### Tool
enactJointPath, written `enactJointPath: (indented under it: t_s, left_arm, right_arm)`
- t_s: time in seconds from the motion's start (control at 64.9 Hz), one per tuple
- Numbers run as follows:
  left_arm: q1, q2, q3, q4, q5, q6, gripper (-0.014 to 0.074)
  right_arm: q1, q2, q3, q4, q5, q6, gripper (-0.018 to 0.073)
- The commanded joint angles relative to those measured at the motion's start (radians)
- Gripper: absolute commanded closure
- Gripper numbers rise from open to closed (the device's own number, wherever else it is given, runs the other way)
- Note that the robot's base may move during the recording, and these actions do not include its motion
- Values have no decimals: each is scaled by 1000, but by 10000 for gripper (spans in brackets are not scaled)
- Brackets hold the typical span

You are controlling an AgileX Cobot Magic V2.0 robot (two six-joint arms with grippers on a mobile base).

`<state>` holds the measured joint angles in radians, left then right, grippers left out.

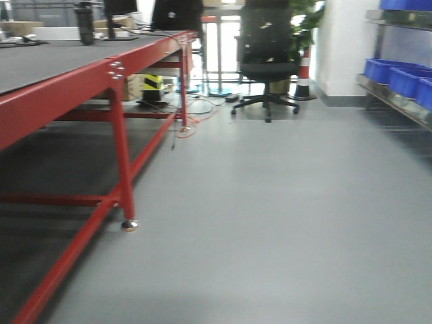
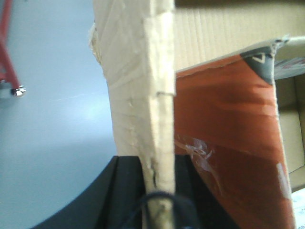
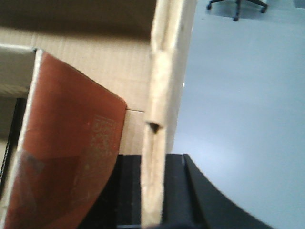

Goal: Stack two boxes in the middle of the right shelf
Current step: 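Hold the boxes and drive across the floor toward the steel shelf rack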

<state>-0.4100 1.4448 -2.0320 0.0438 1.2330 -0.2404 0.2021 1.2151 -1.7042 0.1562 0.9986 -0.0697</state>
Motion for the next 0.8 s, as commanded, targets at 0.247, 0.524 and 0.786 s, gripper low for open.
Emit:
enactJointPath:
  t_s: [0.247, 0.524, 0.786]
  left_arm:
    - [4, -11, -17, 11, -29, -1, 708]
    - [4, -11, -17, 11, -29, -1, 708]
    - [4, -11, -17, 11, -29, -1, 708]
  right_arm:
    - [-9, -11, -11, -41, -63, -17, 713]
    - [-9, -11, -11, -41, -63, -17, 713]
    - [-9, -11, -11, -41, -63, -17, 713]
